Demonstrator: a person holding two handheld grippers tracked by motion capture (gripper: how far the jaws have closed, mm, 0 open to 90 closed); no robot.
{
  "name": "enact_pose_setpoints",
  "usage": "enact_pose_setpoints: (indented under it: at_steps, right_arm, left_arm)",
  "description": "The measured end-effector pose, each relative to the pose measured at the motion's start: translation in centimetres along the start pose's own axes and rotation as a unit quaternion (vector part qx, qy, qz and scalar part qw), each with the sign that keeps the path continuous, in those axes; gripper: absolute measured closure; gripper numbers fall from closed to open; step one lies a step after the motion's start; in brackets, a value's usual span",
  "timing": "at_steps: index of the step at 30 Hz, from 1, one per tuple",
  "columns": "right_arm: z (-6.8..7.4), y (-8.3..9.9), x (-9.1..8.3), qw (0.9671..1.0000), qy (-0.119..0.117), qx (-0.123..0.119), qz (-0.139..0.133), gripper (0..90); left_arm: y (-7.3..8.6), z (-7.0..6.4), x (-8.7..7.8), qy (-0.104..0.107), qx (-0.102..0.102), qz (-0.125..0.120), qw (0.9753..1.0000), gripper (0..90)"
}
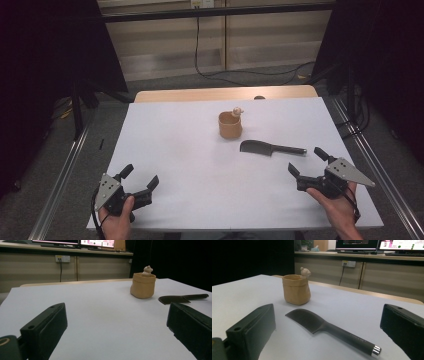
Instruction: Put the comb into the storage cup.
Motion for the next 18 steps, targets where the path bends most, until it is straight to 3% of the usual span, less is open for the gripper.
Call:
enact_pose_setpoints:
  at_steps: [13, 18]
  right_arm:
    - [0.5, -1.1, 2.9, 1.0, -0.003, 0.006, 0.001, 2.2]
    - [0.6, -1.3, 3.9, 1.0, -0.007, 0.004, 0.003, 3.8]
  left_arm:
    - [-0.1, 0.2, -0.1, -0.002, -0.004, -0.006, 1.0, 2.8]
    - [0.0, 0.2, 0.0, 0.007, -0.012, 0.0, 0.9999, 2.8]
Point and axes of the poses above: each handheld gripper's, and its own axes: x roughly forward along the jaws, y roughly out of its underside, z roughly to its left, the point moved 2 cm from there along x, roughly forward along the jaws, and after that the axes turned 14 degrees about y, right-handed, at the moved point
